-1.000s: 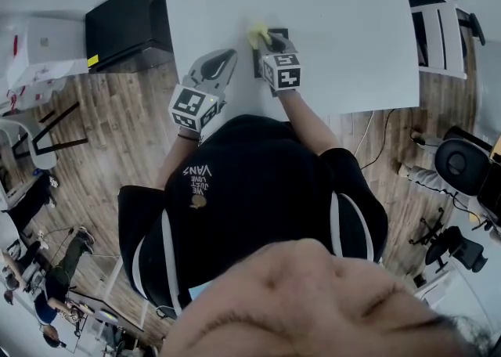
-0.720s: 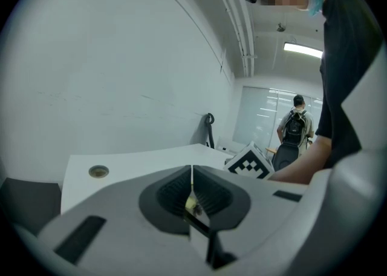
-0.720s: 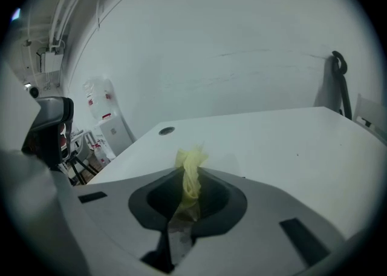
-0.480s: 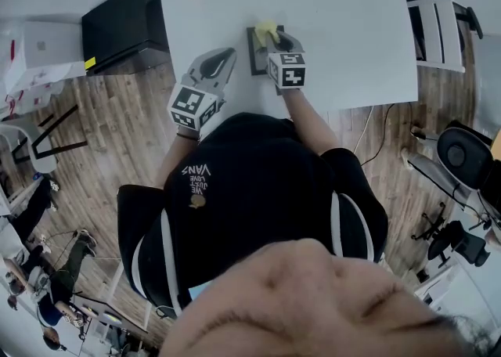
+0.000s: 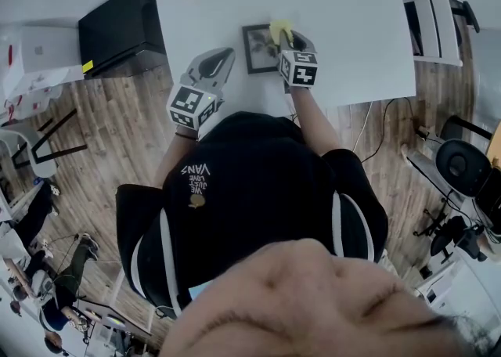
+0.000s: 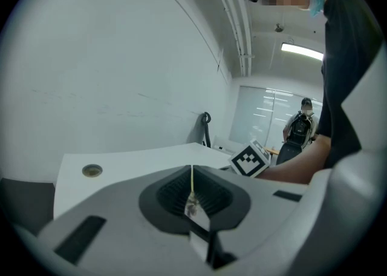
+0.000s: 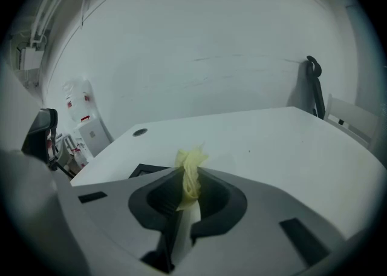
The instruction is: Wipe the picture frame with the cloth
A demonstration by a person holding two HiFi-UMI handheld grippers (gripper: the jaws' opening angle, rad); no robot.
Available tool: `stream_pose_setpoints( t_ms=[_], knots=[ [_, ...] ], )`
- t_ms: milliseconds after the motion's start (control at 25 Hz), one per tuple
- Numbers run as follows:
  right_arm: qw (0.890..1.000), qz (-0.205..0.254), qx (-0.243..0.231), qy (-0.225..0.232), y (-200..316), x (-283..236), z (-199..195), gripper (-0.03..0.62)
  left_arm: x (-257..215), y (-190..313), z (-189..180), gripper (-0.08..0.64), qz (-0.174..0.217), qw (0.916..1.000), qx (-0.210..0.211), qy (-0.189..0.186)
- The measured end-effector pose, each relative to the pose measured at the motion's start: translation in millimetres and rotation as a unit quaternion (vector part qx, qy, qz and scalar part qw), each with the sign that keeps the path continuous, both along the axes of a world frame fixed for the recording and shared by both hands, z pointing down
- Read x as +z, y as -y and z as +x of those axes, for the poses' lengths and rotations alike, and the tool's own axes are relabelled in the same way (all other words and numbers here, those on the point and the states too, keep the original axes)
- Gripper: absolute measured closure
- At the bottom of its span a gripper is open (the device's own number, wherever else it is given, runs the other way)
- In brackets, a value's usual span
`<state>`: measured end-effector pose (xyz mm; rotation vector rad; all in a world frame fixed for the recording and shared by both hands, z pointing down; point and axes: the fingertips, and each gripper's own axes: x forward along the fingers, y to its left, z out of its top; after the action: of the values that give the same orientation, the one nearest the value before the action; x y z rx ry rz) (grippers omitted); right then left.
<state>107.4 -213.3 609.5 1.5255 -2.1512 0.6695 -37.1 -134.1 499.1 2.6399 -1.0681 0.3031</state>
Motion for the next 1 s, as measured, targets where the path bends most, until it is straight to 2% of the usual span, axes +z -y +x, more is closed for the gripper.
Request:
stream_pose_setpoints(
  t_ms=[400,560,800,1000],
  knots=[
    [1.0,-0.001,0.028,-0.007,-4.2,0.3,26.0,0.543,-0.1,-4.6,6.6,0.54,-0.001,0.9999,0.011,0.0],
    [0.999,0.005,0.032,0.009,-6.3,-6.9,25.8,0.543,-1.4,-5.1,7.2,0.54,-0.001,1.0,0.009,-0.001],
    [0.998,0.035,-0.002,0.05,-13.9,-35.0,-10.3,0.543,-1.4,-8.1,5.9,0.54,0.002,1.0,0.007,-0.001],
    [0.996,0.03,-0.045,0.074,-25.1,-39.3,-52.3,0.543,-3.3,-11.8,3.8,0.54,0.004,1.0,0.003,-0.003]
  ],
)
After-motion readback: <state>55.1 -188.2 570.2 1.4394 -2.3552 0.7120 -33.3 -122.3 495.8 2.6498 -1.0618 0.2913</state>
